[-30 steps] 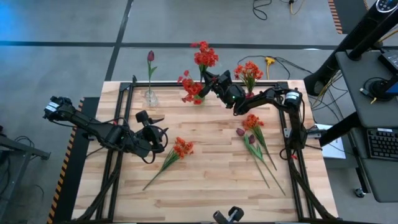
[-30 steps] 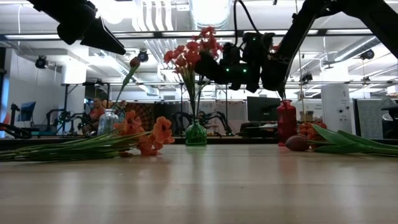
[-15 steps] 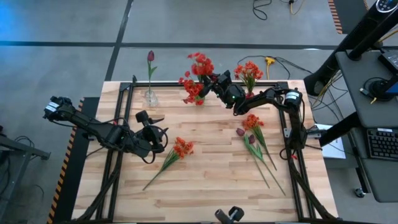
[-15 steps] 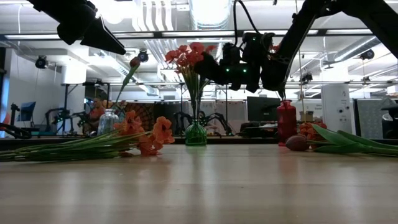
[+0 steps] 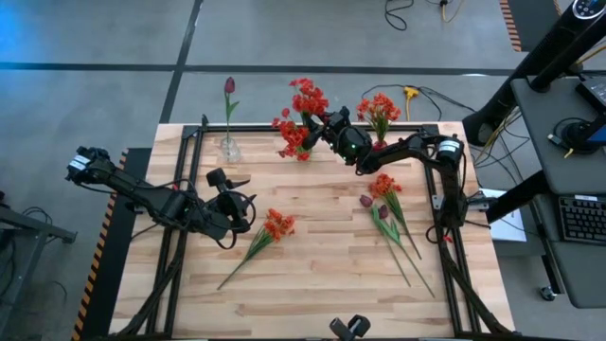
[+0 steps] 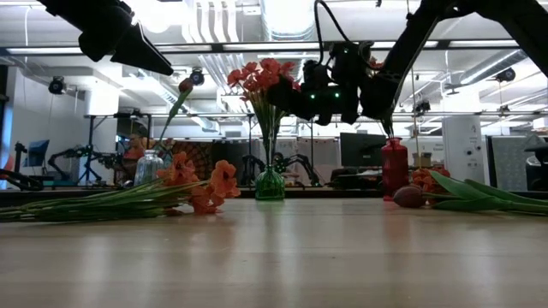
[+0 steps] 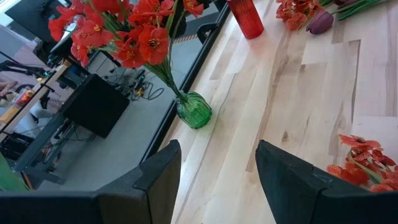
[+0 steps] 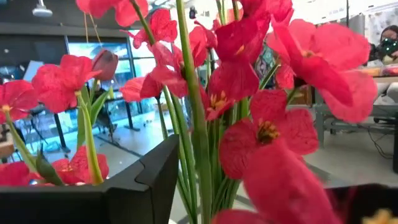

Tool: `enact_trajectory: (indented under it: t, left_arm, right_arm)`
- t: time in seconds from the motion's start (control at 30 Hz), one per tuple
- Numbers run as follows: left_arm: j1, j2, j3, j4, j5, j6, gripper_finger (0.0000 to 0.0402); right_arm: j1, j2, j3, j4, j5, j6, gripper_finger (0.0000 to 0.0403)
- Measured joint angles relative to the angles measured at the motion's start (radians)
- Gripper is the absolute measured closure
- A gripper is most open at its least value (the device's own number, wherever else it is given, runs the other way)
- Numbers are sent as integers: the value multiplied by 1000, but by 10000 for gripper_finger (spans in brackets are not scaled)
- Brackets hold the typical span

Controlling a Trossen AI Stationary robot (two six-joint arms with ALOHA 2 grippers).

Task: Sort flowers into vase by color
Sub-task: Put the red flower into the green vase

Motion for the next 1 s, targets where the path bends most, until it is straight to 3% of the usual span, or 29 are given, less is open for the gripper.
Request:
enact_trajectory:
  t: [1.0]
  left_arm:
    - [0, 0, 0, -3, 0, 0, 212]
  right_arm:
    - [7, -153, -3, -298, 0, 18, 169]
